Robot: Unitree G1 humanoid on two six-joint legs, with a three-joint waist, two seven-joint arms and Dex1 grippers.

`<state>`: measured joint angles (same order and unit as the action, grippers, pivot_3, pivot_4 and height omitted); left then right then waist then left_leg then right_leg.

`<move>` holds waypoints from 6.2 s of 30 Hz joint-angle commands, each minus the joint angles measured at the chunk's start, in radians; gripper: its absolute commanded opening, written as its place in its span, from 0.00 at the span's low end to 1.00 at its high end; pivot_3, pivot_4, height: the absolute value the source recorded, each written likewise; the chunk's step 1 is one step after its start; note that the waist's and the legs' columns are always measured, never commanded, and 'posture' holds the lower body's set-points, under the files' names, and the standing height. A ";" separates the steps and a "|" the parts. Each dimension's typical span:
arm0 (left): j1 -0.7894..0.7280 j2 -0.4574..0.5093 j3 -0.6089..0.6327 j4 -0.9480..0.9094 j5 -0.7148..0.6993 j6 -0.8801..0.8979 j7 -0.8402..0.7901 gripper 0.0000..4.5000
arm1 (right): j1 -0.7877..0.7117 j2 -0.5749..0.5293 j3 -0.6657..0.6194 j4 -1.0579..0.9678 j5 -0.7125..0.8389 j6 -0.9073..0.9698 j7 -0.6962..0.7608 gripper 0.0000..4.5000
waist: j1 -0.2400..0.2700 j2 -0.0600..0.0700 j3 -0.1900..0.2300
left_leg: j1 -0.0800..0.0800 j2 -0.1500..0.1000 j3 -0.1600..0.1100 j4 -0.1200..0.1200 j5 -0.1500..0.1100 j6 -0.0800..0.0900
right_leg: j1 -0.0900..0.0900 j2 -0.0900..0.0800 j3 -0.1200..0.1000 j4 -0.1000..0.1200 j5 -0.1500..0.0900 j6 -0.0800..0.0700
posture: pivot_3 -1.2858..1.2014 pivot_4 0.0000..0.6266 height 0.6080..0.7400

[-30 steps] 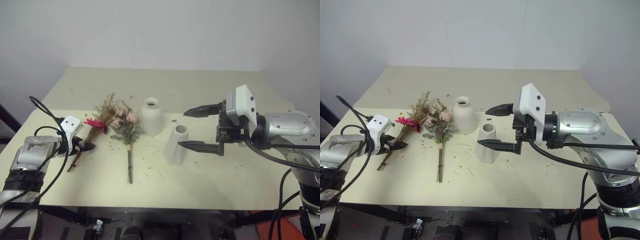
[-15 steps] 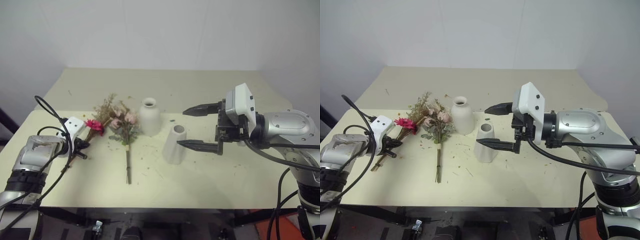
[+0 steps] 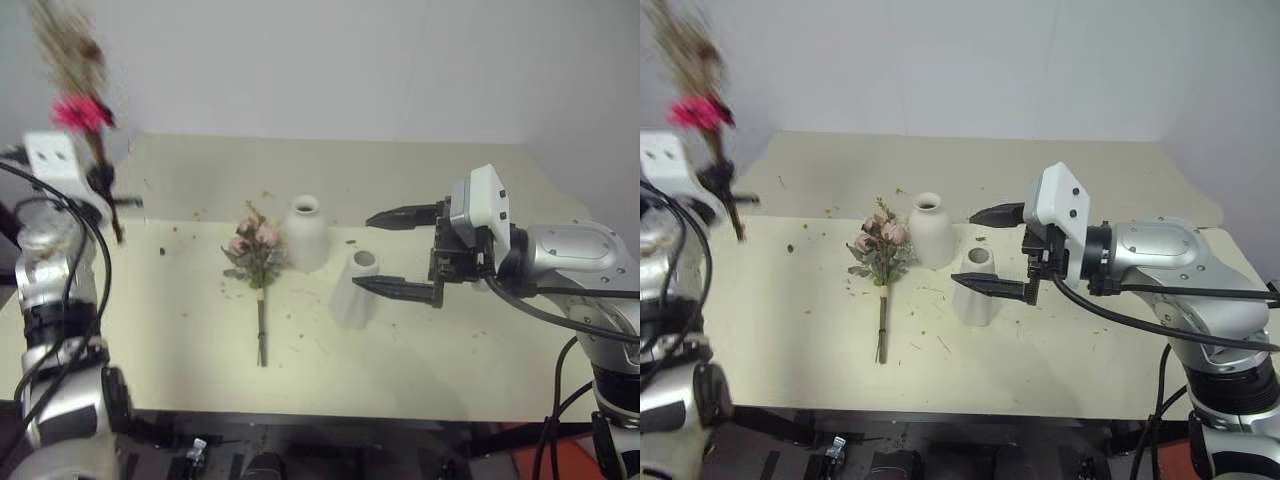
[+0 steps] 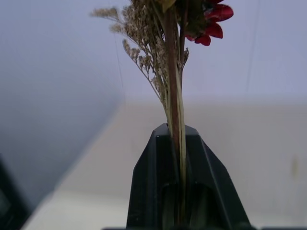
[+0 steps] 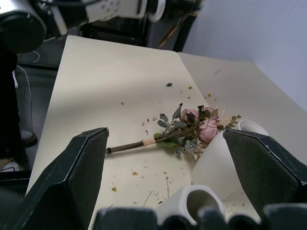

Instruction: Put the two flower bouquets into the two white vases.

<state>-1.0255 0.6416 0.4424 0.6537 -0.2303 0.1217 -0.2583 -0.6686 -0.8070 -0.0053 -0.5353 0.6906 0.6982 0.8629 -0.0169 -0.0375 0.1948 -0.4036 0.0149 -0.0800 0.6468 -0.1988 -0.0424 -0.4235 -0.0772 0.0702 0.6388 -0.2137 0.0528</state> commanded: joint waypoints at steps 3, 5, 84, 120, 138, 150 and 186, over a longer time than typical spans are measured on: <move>-0.219 -0.085 0.034 0.307 -0.061 -0.342 -0.079 0.00 | 0.009 0.020 -0.027 -0.045 0.005 0.007 -0.051 1.00 | 0.004 0.000 0.000 | 0.000 -0.001 0.000 0.000 0.000 0.000 | 0.001 0.000 0.000 -0.001 0.000 0.000 | 0.52 0.24 1.00; -0.271 -0.123 0.060 0.415 -0.101 -0.404 -0.142 0.00 | 0.013 0.028 -0.026 -0.057 0.004 0.011 -0.071 1.00 | 0.003 0.000 0.000 | 0.000 -0.001 0.000 0.000 0.000 0.000 | 0.001 0.000 0.000 -0.001 0.000 0.001 | 0.52 0.24 1.00; -0.220 -0.440 -0.082 0.611 -0.029 -0.545 -0.691 0.00 | 0.101 0.142 0.009 -0.136 -0.282 -0.028 -0.333 1.00 | -0.026 -0.001 0.000 | -0.001 -0.001 -0.001 0.000 0.000 0.000 | 0.000 0.000 0.000 0.000 0.000 0.002 | 0.52 0.24 1.00; 0.283 -0.325 -0.084 -0.302 -0.359 -0.096 -0.815 0.98 | 0.131 0.178 0.013 -0.081 -0.302 -0.078 -0.287 1.00 | -0.028 0.000 0.000 | 0.000 0.000 -0.001 0.000 0.000 0.000 | 0.000 0.001 0.001 0.001 0.000 0.001 | 0.52 0.24 1.00; 0.426 -0.296 -0.100 -1.244 -0.492 1.470 0.413 0.98 | -0.007 0.081 -0.017 0.016 -0.193 0.042 -0.141 1.00 | -0.027 0.000 0.000 | 0.007 0.000 -0.002 0.003 0.001 0.000 | 0.007 0.002 0.001 0.003 -0.005 0.009 | 0.52 0.24 1.00; 0.445 -0.301 -0.123 -1.045 -0.846 1.493 0.894 0.98 | -0.051 -0.060 -0.021 -0.024 -0.085 0.133 -0.031 1.00 | -0.018 -0.001 0.000 | 0.004 -0.001 -0.002 -0.002 0.000 0.000 | 0.003 0.000 0.001 0.002 -0.003 0.000 | 0.52 0.24 1.00; 0.222 -0.374 -0.030 -0.820 -0.684 1.246 0.805 0.02 | 0.029 -0.123 -0.081 -0.088 -0.033 0.161 -0.057 1.00 | -0.001 -0.001 0.000 | 0.000 -0.001 -0.002 -0.003 0.001 -0.001 | 0.002 0.000 0.000 -0.007 0.000 0.000 | 0.52 0.24 1.00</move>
<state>-0.7781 0.2470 0.3810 -0.0777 -0.9323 1.4498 0.5866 -0.6399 -0.9154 -0.0397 -0.6079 0.6533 0.8773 0.8038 -0.0179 -0.0384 0.1946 -0.4044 0.0139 -0.0818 0.6441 -0.1977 -0.0437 -0.4224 -0.0768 0.0705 0.6316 -0.2138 0.0533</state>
